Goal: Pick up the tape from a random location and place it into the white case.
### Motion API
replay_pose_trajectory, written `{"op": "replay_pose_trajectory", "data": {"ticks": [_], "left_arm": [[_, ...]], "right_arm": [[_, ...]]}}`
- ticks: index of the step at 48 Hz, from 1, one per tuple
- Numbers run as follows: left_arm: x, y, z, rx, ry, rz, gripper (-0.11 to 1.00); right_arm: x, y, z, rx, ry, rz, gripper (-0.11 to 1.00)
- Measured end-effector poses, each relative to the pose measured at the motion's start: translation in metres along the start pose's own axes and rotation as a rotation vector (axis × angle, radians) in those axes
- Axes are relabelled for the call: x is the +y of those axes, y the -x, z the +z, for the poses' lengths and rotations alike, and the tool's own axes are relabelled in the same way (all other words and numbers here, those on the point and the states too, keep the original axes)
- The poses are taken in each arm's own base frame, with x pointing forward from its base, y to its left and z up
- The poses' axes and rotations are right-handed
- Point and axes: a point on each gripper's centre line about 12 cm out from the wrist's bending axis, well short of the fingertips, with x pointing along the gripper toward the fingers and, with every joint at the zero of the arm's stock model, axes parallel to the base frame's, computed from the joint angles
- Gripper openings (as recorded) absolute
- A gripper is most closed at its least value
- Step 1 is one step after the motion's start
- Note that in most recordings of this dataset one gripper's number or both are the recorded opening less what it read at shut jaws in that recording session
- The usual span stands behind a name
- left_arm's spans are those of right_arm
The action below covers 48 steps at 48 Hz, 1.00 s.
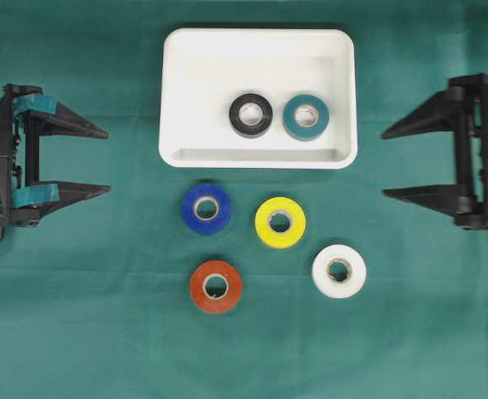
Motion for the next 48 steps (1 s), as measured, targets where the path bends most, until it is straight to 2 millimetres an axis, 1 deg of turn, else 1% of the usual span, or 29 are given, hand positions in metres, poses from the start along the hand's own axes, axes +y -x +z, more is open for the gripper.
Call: {"op": "replay_pose_trajectory", "data": {"ticks": [6,10,19,25,41,48], "left_arm": [[0.0,0.0,0.001,-0.002,0.0,0.0,0.89],[0.0,0.0,0.0,0.0,0.001,0.001,0.89],[0.0,0.0,0.001,-0.002,0.001,0.001,0.89],[0.0,0.0,0.001,-0.002,0.0,0.0,0.89],[0.0,0.0,0.001,-0.002,0.0,0.0,0.89],[-0.01,0.0,0.001,-0.001,-0.015,-0.042,0.89]], "right_arm": [[-0.002,0.008,-0.014,-0.015,0.0,0.003,0.86],[-0.004,0.011,-0.028,-0.012,-0.001,0.004,0.86],[-0.006,0.01,-0.049,-0.008,0.001,0.008,0.84],[-0.007,0.01,-0.052,-0.012,0.001,0.01,0.82],[-0.007,0.01,-0.051,-0.018,0.001,0.011,0.82],[-0.007,0.011,-0.051,-0.02,0.0,0.01,0.82]]}}
